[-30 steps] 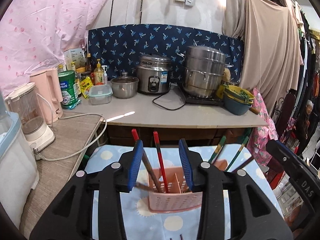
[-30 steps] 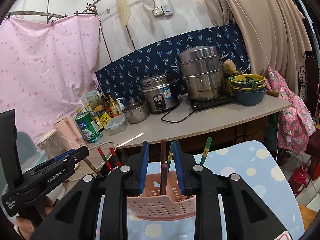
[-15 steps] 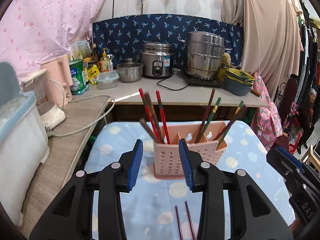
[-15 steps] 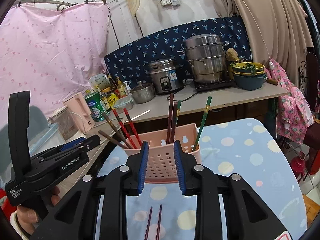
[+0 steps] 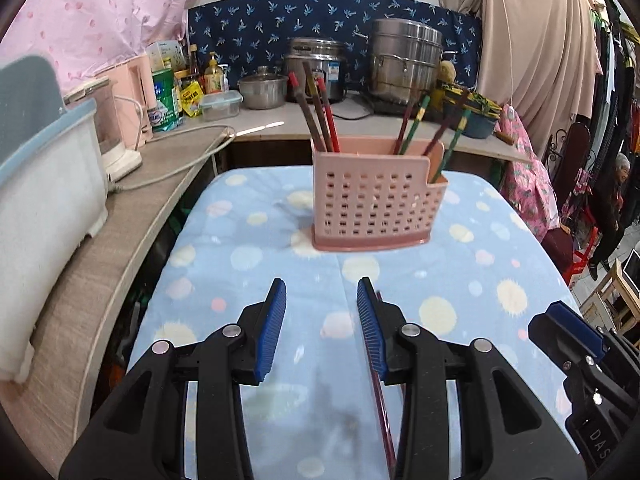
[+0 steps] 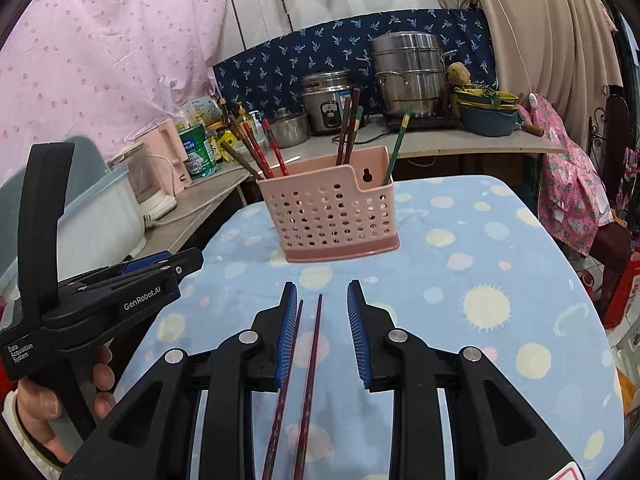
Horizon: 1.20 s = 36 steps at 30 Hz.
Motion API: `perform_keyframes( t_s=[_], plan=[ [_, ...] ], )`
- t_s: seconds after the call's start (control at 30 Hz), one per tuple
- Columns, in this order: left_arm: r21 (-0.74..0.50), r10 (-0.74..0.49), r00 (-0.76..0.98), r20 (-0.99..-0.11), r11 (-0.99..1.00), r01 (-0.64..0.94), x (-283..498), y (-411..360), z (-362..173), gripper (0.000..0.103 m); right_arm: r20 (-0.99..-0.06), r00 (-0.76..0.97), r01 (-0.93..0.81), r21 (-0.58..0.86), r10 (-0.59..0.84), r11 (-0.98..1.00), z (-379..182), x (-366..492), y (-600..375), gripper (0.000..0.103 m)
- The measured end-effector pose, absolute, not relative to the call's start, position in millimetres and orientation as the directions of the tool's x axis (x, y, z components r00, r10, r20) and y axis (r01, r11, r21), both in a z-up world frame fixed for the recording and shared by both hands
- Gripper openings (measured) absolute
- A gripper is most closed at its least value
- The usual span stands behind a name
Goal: Organize utensils
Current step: 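Move both open tools back to the last two chopsticks, then grasp a dark red chopstick with the right tool while the left tool grasps the other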
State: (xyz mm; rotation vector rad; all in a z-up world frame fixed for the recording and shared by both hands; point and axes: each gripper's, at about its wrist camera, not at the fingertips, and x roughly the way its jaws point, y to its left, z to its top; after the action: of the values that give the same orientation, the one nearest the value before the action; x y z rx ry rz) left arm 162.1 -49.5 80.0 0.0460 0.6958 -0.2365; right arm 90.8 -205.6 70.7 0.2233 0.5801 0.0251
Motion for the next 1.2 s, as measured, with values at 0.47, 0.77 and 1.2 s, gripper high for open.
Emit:
perform_keyframes(
  t_s=[0.47, 0.77, 1.2],
  plan=[
    [-0.019, -0.176, 0.671, -0.721, 0.972, 0.235, 110, -46, 23, 0.035, -0.639, 0.764, 0.053, 0.197, 0.088, 0.979, 9, 45, -184, 0.026],
    [-0.020, -0.155, 0.633, -0.758, 0.976, 0.215, 99, -38, 0, 0.035, -0.676, 0.729, 0.048, 0.203, 0.105, 0.978, -18, 40, -170, 0.026],
    [-0.026, -0.148, 0.586, -0.796, 0.977, 0.212, 91, -30, -26, 0.037, -0.728, 0.677, 0.052, 0.196, 0.110, 0.979, -52, 46, -155, 0.025]
  ],
)
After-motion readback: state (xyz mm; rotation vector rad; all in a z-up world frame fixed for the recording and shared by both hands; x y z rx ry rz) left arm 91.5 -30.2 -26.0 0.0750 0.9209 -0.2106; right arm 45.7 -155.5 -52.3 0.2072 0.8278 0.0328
